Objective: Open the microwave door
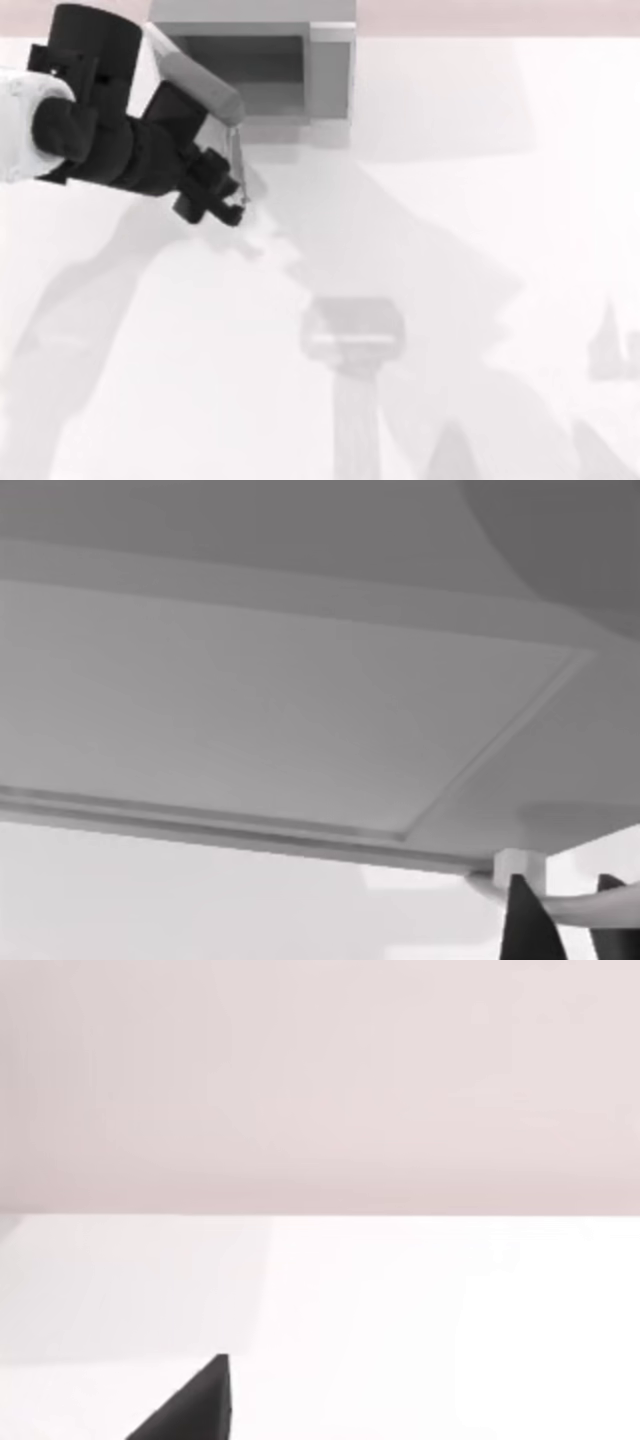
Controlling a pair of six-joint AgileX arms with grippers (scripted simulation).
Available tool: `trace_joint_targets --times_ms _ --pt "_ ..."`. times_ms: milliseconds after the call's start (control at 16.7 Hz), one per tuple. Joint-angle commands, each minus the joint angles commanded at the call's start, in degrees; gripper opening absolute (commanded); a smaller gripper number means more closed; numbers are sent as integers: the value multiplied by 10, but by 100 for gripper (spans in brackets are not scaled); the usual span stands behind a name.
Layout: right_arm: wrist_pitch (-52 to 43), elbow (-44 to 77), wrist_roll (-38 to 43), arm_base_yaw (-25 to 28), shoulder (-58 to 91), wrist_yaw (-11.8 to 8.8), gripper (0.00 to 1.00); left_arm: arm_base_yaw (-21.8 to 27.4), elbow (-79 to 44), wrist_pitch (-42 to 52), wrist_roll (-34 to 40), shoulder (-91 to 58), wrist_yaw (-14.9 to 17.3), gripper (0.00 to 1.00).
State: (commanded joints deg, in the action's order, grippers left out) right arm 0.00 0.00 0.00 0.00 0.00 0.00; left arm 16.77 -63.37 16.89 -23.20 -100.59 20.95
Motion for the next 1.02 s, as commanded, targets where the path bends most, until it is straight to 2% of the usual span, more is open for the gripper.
trace_joint_targets --times_ms 540,1020 --pt "0 0 0 0 0 0 100 -26 -3 23 -55 2 31 0" --pt "0 0 0 0 0 0 100 -27 -3 25 -59 2 33 0"
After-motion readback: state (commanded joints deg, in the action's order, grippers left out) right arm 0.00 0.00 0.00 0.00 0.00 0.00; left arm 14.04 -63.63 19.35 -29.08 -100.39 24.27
